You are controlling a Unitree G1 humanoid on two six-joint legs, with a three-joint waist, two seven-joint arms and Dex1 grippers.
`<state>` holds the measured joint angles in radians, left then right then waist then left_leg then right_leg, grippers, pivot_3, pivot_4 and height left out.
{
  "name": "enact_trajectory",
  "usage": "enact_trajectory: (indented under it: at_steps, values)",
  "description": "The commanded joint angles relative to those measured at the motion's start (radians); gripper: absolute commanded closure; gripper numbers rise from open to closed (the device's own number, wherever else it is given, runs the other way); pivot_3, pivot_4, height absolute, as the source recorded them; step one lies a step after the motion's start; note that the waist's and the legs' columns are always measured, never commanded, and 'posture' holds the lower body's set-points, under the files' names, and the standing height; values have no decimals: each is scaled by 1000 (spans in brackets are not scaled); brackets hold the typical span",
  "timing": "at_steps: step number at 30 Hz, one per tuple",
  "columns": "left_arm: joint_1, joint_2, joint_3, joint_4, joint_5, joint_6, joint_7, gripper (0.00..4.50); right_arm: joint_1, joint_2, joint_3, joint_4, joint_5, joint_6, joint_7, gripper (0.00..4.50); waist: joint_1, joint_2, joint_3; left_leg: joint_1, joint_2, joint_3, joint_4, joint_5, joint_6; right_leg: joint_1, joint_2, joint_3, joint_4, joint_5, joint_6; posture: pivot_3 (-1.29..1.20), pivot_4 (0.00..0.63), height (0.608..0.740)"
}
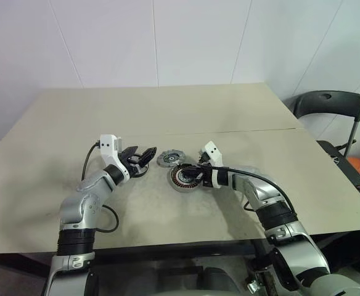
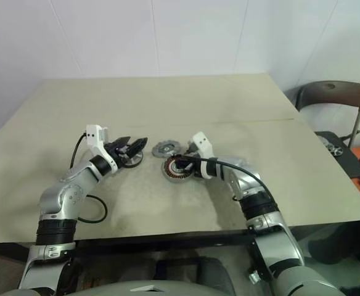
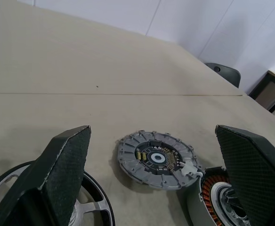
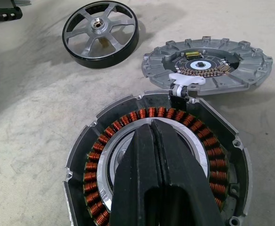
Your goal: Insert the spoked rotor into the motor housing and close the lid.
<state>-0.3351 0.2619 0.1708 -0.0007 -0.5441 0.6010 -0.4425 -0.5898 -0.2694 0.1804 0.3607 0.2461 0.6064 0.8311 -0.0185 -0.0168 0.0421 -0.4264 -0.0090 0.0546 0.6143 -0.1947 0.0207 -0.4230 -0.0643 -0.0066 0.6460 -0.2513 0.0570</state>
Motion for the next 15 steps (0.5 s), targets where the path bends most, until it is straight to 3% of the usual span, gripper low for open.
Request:
enact_trajectory:
  at_steps: [1,7,12,15]
  values:
    - [-21,4,1,-20,3,-16,-3,0,-18,9,-42,-6,39,35,4,4476,0,0,0,0,0,0,0,0,0,0,0,0,0,0,0,0,0,740]
    - [-27,2,1,-16,4,-17,-3,0,-76,46,-210,-33,227,197,2,4476,1,0,0,-1,0,0,0,0,0,-1,0,0,0,0,0,0,0,740]
    - [-32,3,2,-11,6,-17,-5,0,-44,17,-112,-38,136,144,7,4476,1,0,0,-1,0,0,0,0,0,-1,0,0,0,0,0,0,0,740]
    - [-33,3,4,-9,6,-18,-6,0,0,-21,27,-34,7,42,9,4476,1,0,0,-1,0,0,0,0,0,-1,0,0,-1,0,0,0,0,740]
